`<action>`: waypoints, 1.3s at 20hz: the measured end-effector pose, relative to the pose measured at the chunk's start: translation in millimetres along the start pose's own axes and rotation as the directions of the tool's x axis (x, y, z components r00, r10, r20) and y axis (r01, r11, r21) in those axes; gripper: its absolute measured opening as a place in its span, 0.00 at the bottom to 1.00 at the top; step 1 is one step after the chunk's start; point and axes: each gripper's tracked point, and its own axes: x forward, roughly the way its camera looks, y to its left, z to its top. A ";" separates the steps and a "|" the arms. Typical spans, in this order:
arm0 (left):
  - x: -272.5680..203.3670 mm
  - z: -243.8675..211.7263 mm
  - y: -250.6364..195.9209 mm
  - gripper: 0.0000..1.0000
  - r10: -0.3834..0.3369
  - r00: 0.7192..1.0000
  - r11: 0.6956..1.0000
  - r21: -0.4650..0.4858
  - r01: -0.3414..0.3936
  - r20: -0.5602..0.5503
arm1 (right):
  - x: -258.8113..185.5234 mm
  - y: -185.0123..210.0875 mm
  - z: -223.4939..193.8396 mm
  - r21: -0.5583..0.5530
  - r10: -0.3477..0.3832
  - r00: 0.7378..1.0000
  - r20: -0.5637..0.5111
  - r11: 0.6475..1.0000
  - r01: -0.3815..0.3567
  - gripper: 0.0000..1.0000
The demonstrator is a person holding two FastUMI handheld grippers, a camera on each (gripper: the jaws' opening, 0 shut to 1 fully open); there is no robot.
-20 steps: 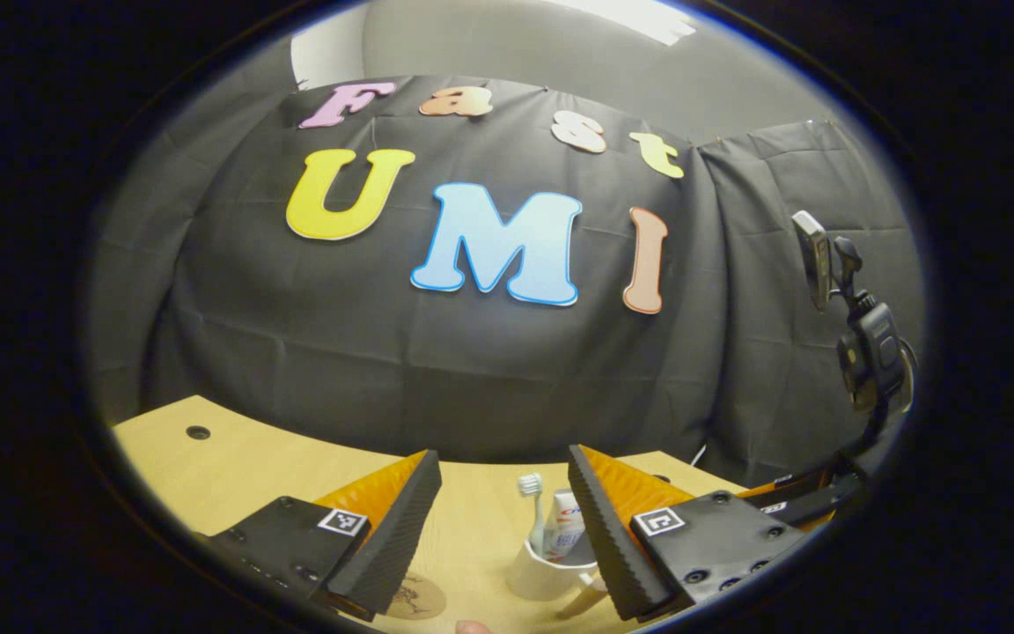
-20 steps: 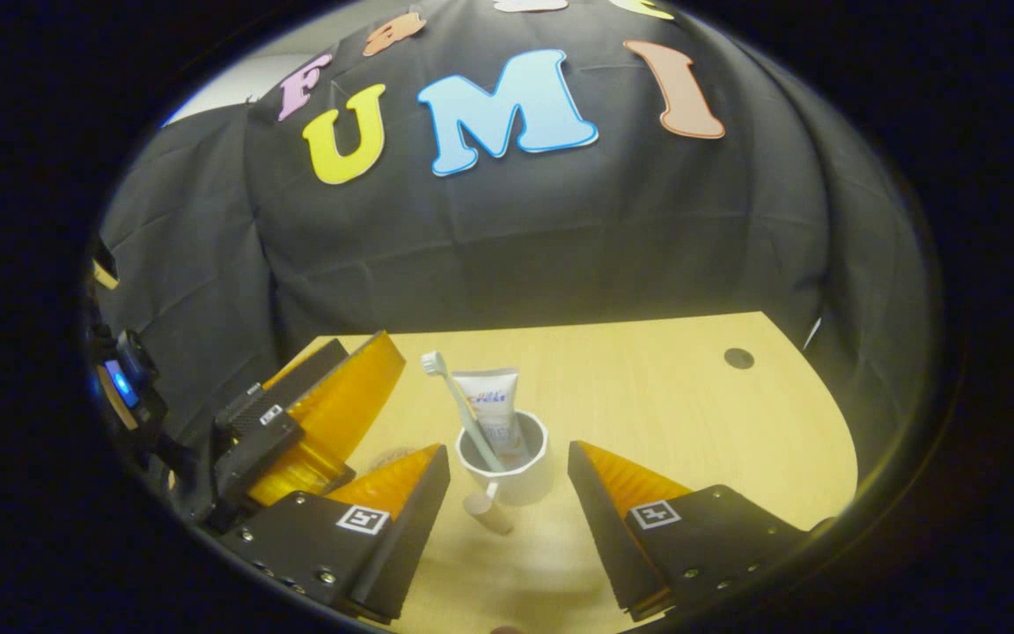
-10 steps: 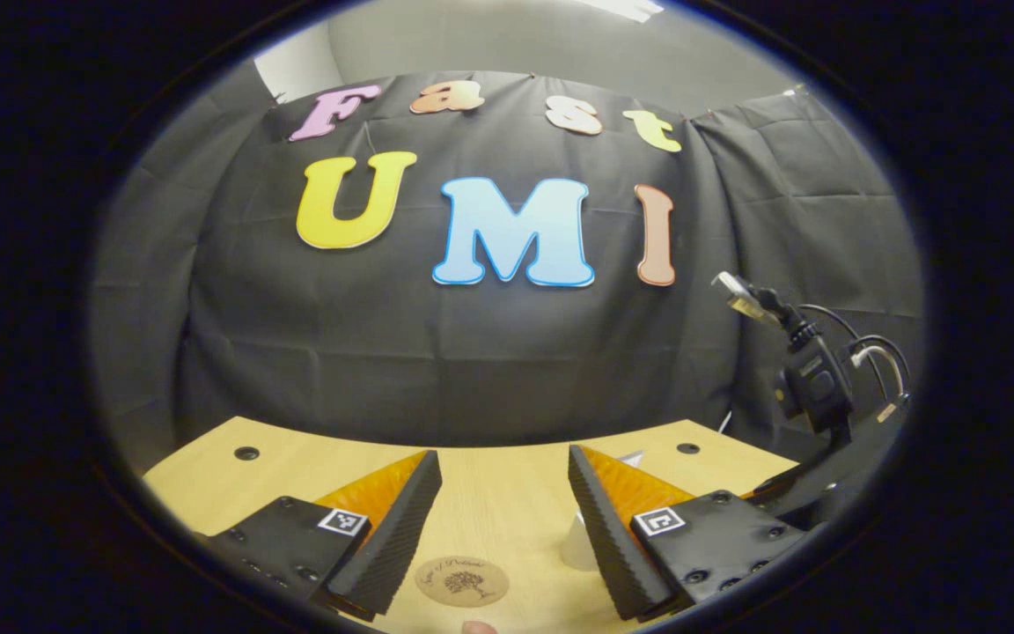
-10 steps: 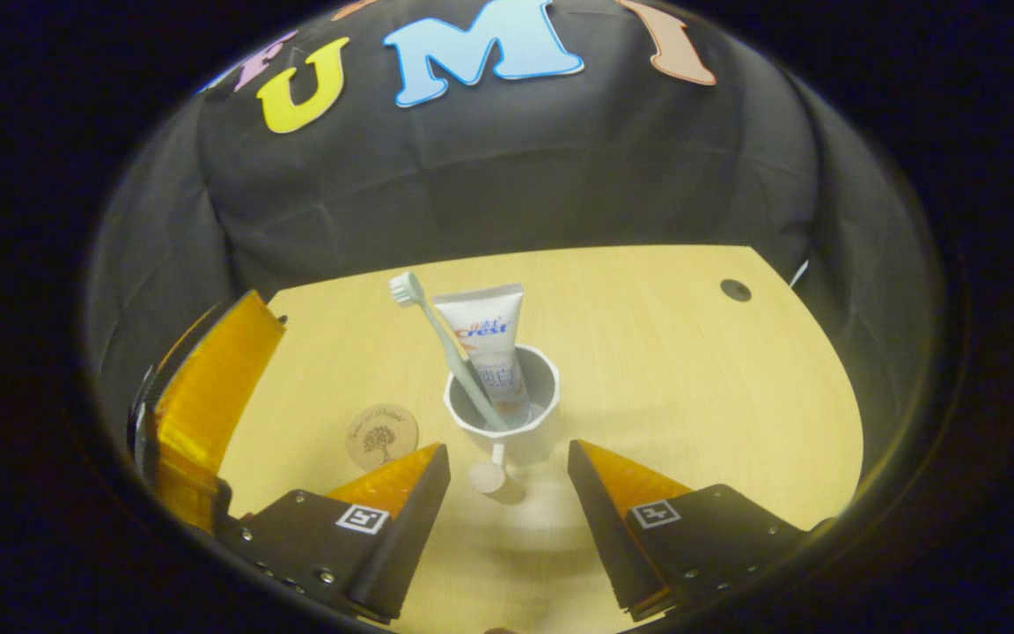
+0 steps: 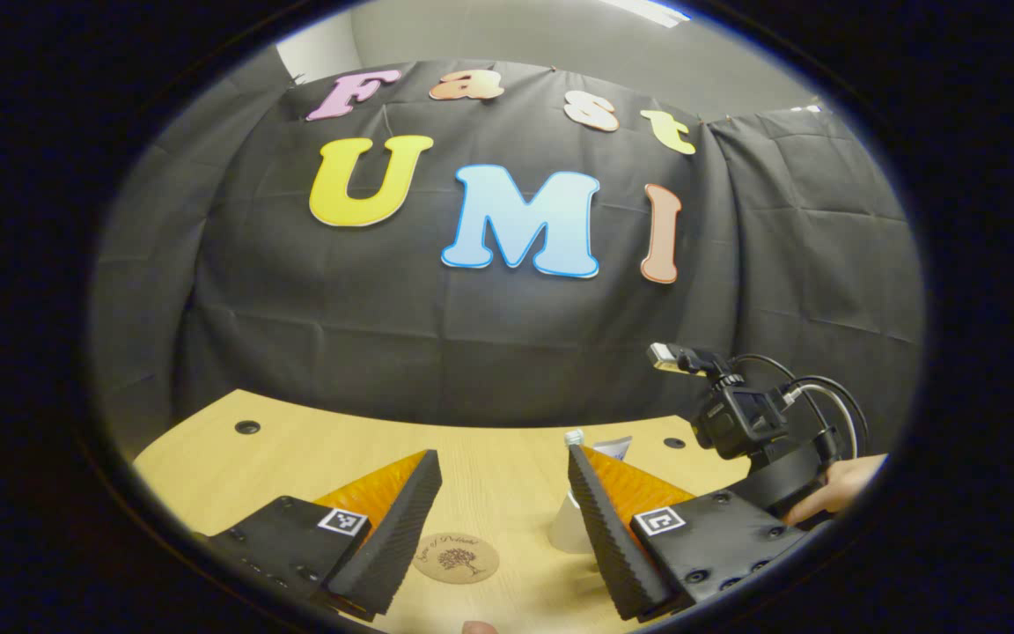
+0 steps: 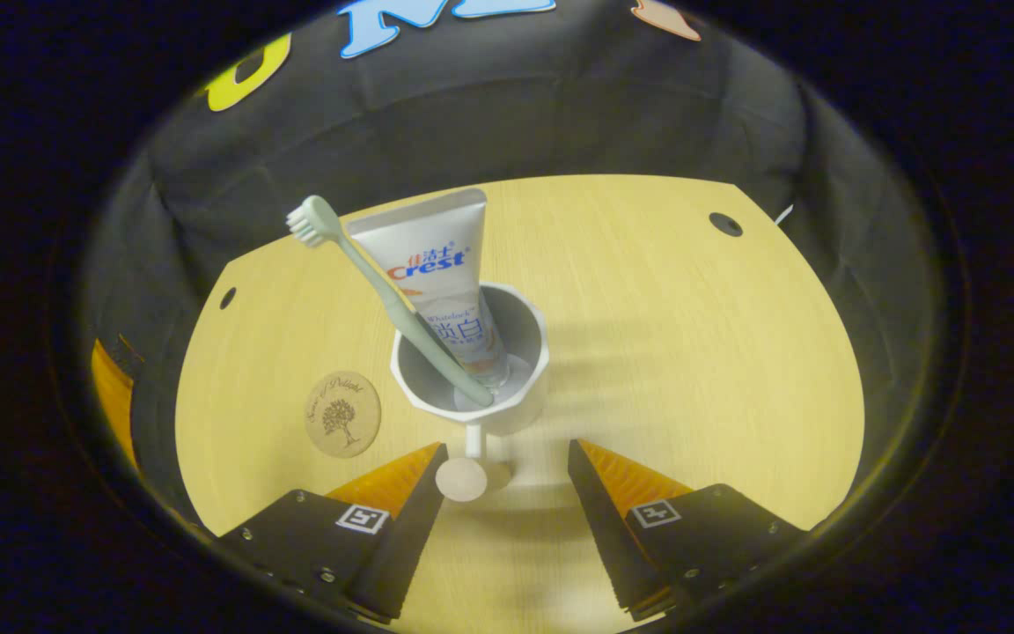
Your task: Put the toothbrush and toothpaste on the desktop into the cup, then pick up the cup and place it on the coaster on the desktop.
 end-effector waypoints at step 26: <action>-33.3 -30.8 46.5 0.94 0.092 0.992 0.994 -0.055 -0.097 -0.087 | 21.3 6.9 1.9 -0.105 -0.078 0.994 -0.077 0.992 0.070 0.27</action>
